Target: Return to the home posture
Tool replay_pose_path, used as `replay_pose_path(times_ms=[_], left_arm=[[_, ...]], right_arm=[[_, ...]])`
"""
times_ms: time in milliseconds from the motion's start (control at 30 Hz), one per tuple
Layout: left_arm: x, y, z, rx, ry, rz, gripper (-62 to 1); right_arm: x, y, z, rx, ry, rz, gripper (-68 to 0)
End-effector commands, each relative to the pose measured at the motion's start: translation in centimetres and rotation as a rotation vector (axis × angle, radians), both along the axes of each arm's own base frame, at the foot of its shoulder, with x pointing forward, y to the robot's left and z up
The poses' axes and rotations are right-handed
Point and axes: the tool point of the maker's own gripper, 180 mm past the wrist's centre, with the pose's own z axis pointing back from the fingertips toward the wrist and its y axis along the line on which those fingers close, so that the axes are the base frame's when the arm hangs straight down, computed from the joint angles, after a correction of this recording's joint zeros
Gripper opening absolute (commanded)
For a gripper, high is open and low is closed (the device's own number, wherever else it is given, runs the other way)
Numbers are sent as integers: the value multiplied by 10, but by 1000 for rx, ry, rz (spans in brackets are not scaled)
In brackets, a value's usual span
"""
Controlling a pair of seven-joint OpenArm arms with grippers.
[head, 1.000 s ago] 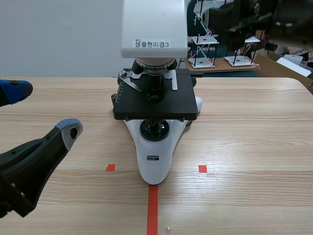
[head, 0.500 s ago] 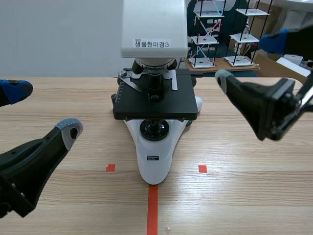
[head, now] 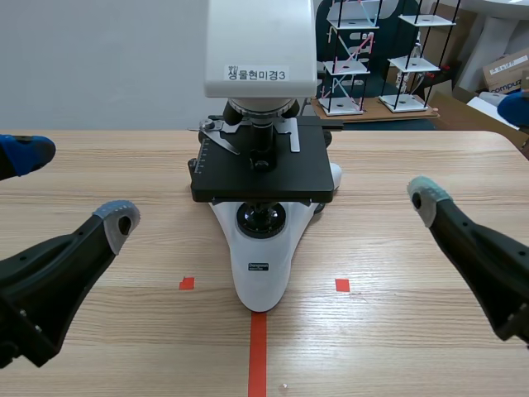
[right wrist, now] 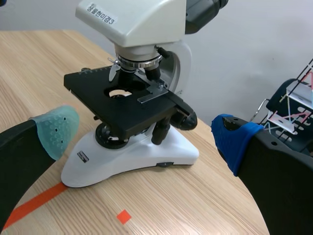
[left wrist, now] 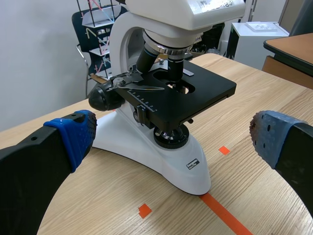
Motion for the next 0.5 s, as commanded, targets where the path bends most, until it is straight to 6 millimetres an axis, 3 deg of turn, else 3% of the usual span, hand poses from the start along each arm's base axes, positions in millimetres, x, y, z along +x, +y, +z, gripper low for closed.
replay_pose_path(times_ms=[0, 467], left_arm=[[-1, -2, 8, -26, -20, -6, 14], [-1, -2, 8, -26, -20, -6, 14]], right_arm=[[2, 1, 8, 8, -32, 10, -81], [-3, 11, -2, 15, 30, 53, -82]])
